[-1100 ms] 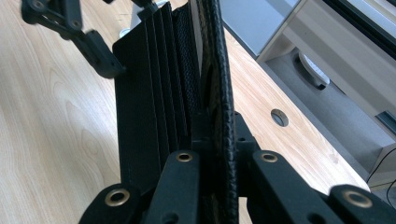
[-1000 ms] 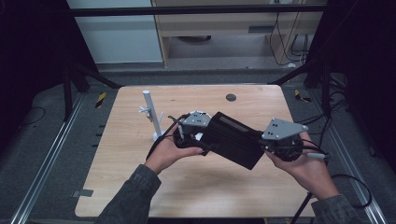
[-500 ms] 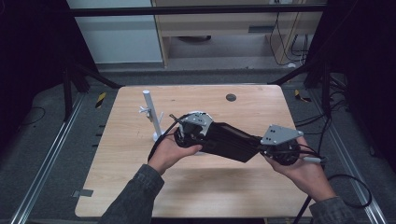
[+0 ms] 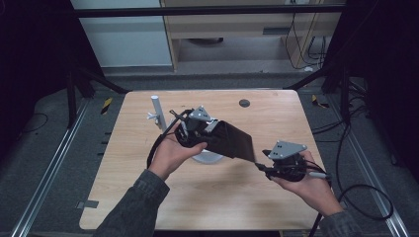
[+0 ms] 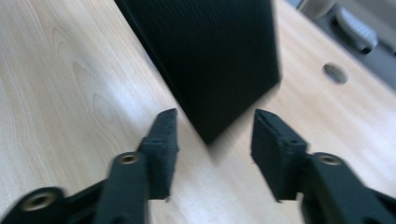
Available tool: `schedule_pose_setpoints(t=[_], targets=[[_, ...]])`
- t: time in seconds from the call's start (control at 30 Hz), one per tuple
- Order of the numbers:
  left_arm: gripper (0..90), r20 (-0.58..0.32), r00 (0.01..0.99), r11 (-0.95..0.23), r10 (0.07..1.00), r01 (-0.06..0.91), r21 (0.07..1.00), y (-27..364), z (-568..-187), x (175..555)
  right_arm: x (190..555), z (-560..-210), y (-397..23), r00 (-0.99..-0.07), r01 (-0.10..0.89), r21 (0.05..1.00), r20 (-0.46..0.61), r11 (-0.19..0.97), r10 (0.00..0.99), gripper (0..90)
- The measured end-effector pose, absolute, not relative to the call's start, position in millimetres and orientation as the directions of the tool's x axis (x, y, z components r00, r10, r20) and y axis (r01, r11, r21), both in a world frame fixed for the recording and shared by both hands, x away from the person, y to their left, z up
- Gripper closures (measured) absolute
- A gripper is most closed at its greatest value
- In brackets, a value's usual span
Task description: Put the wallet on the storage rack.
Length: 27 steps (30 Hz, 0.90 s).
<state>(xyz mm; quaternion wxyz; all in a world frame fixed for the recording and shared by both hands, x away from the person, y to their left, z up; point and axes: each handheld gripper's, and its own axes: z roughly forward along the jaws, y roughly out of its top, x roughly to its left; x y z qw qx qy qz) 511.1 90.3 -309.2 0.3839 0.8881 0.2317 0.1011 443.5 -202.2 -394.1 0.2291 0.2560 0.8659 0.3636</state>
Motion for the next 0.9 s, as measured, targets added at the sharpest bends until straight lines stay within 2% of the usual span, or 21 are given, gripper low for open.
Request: schedule_pose_setpoints(t=[0.17, 0.27, 0.33, 0.47, 0.63, 0.9], targets=[[80.7, 0.040, 0.854, -0.603, 0.519, 0.333, 0.725, 102.8, -287.3, 511.8, 443.1, -427.5, -212.9, -0.693, 0.361, 0.792, -0.126, 0.493, 0.710, 24.2], [80.7, 0.034, 0.846, -0.588, 0.533, 0.340, 0.734, 110.5, -277.4, 513.3, 447.5, -447.9, -218.6, -0.597, 0.449, 0.829, 0.000, 0.334, 0.802, 15.2], [80.7, 0.035, 0.839, -0.583, 0.543, 0.346, 0.735, 114.4, -272.8, 515.1, 452.3, -461.7, -218.9, -0.503, 0.494, 0.831, 0.035, 0.254, 0.864, 12.8], [80.7, 0.052, 0.828, -0.590, 0.558, 0.353, 0.726, 122.5, -262.8, 519.0, 460.8, -491.9, -215.2, -0.371, 0.566, 0.800, 0.031, 0.199, 0.928, 11.6], [80.7, 0.082, 0.816, -0.610, 0.573, 0.357, 0.708, 128.6, -253.5, 523.8, 466.4, -503.4, -216.3, -0.328, 0.600, 0.769, -0.019, 0.223, 0.945, 11.0], [80.7, 0.102, 0.798, -0.624, 0.593, 0.376, 0.685, 135.4, -249.7, 526.0, 463.3, -510.7, -221.0, -0.298, 0.642, 0.741, 0.001, 0.200, 0.955, 8.4]])
